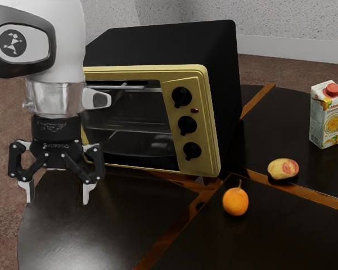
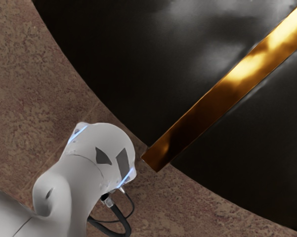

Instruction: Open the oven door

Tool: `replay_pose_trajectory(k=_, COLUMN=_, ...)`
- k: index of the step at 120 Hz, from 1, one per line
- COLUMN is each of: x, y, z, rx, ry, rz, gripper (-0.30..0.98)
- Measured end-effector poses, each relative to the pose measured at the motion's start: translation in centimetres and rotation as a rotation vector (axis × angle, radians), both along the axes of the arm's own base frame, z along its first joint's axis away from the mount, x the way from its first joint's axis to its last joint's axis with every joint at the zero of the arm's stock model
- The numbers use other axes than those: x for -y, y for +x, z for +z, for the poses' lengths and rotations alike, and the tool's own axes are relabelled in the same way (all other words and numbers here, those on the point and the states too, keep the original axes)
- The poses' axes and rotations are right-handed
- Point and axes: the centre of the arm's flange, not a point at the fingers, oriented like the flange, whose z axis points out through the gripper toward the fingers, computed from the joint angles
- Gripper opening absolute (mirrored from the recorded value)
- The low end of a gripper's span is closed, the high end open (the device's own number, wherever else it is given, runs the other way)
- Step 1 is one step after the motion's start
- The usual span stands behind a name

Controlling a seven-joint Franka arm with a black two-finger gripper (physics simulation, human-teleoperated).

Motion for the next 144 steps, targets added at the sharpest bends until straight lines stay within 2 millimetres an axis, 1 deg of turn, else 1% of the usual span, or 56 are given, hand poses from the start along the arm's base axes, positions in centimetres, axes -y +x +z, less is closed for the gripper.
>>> replay_pose_trajectory(k=15, x=0.1, y=2.0, z=0.9, rx=0.161, ry=0.073, rz=0.283, gripper=0.69)
replay_pose_trajectory(k=19, x=0.1, y=2.1, z=1.6, rx=0.204, ry=0.105, rz=0.348, gripper=0.69)
replay_pose_trajectory(k=22, x=-0.4, y=2.2, z=2.2, rx=0.236, ry=0.130, rz=0.404, gripper=0.69)
replay_pose_trajectory(k=30, x=-2.9, y=2.4, z=4.0, rx=0.310, ry=0.179, rz=0.567, gripper=0.69)
replay_pose_trajectory(k=33, x=-4.0, y=2.8, z=4.7, rx=0.337, ry=0.191, rz=0.627, gripper=0.69)
replay_pose_trajectory(k=38, x=-6.4, y=3.7, z=5.6, rx=0.394, ry=0.201, rz=0.732, gripper=0.69)
replay_pose_trajectory(k=42, x=-8.3, y=4.5, z=6.0, rx=0.438, ry=0.203, rz=0.809, gripper=0.69)
replay_pose_trajectory(k=46, x=-9.9, y=5.6, z=5.9, rx=0.475, ry=0.201, rz=0.873, gripper=0.69)
replay_pose_trajectory(k=48, x=-10.4, y=5.9, z=5.8, rx=0.494, ry=0.199, rz=0.900, gripper=0.69)
replay_pose_trajectory(k=52, x=-10.8, y=5.7, z=5.7, rx=0.536, ry=0.202, rz=0.948, gripper=0.69)
replay_pose_trajectory(k=56, x=-10.8, y=6.0, z=5.4, rx=0.575, ry=0.201, rz=0.982, gripper=0.69)
replay_pose_trajectory(k=72, x=-10.9, y=8.8, z=5.1, rx=0.701, ry=0.162, rz=1.076, gripper=0.69)
replay_pose_trajectory(k=89, x=-13.5, y=10.7, z=5.2, rx=0.775, ry=0.132, rz=1.188, gripper=0.69)
replay_pose_trajectory(k=102, x=-14.6, y=11.6, z=5.3, rx=0.807, ry=0.117, rz=1.243, gripper=0.69)
replay_pose_trajectory(k=114, x=-16.2, y=11.6, z=5.4, rx=0.822, ry=0.114, rz=1.301, gripper=0.69)
replay_pose_trajectory(k=120, x=-16.8, y=11.7, z=5.1, rx=0.821, ry=0.114, rz=1.322, gripper=0.69)
replay_pose_trajectory(k=125, x=-16.7, y=12.0, z=4.8, rx=0.818, ry=0.113, rz=1.330, gripper=0.69)
replay_pose_trajectory(k=136, x=-15.8, y=12.5, z=4.1, rx=0.812, ry=0.108, rz=1.331, gripper=0.69)
replay_pose_trajectory(k=144, x=-15.7, y=12.8, z=3.7, rx=0.807, ry=0.107, rz=1.340, gripper=0.69)
